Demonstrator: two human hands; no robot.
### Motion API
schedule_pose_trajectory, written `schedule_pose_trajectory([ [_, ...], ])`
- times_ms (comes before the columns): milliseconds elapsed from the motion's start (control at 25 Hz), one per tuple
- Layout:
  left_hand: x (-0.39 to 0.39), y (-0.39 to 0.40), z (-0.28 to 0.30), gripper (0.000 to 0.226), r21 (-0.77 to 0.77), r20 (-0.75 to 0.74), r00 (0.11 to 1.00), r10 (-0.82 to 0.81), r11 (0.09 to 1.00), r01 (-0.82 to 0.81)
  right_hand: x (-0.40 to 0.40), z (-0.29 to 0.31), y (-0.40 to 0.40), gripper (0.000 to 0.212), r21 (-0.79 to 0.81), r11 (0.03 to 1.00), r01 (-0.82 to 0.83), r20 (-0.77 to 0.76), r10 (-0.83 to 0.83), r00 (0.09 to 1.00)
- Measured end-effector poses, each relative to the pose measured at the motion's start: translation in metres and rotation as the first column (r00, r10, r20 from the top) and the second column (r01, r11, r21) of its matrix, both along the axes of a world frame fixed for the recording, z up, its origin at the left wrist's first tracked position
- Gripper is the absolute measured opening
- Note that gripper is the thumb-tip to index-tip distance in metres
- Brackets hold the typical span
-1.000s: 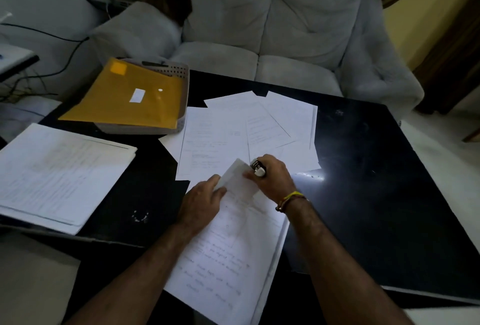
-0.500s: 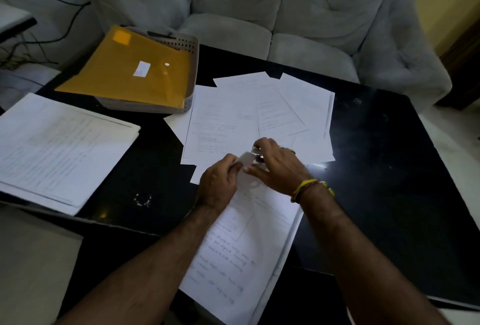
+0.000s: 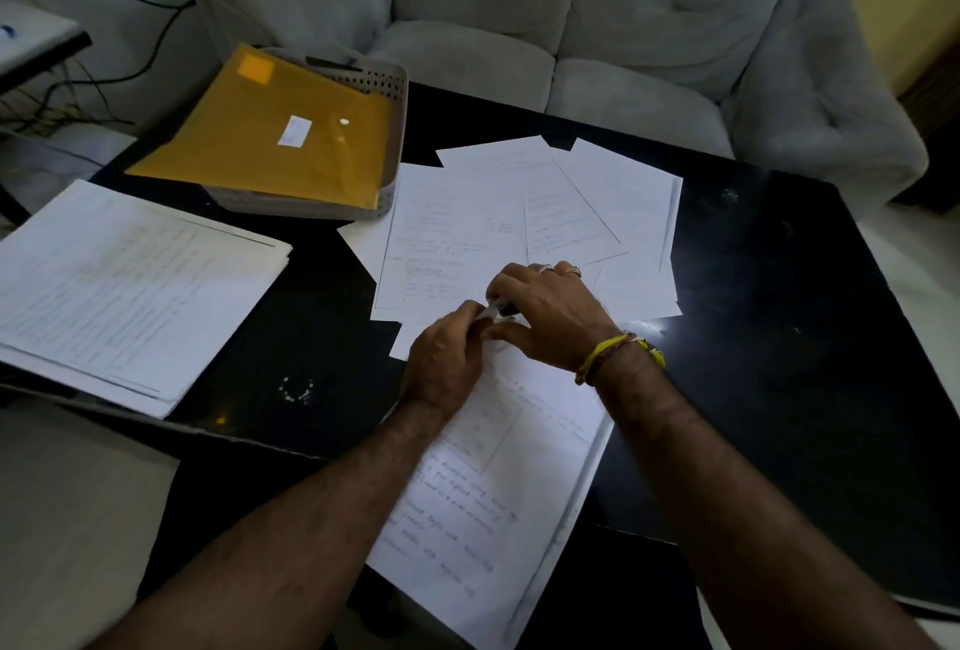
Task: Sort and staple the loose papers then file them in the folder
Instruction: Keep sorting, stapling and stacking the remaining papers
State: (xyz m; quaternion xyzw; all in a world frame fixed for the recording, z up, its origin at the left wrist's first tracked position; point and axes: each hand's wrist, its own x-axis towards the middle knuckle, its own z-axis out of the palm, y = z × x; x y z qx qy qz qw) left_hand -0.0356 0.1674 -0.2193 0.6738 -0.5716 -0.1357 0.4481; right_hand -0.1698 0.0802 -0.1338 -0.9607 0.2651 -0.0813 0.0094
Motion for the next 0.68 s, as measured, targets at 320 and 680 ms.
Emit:
schedule_pose_trajectory([
  [320,0.0,0.002,0.004,0.023,0.018,-0.028,0.999,0.016,1.0,-0.016,0.005,-0.009,0.007,0.029,-0.009,0.993,0.12,0.084,-0.119,0.989],
  [680,-0.001,0.001,0.006,0.019,0.048,0.029,0.999,0.034,0.998,-0.035,0.008,-0.026,0.009,0.021,0.126,0.965,0.228,0.312,-0.257,0.915],
])
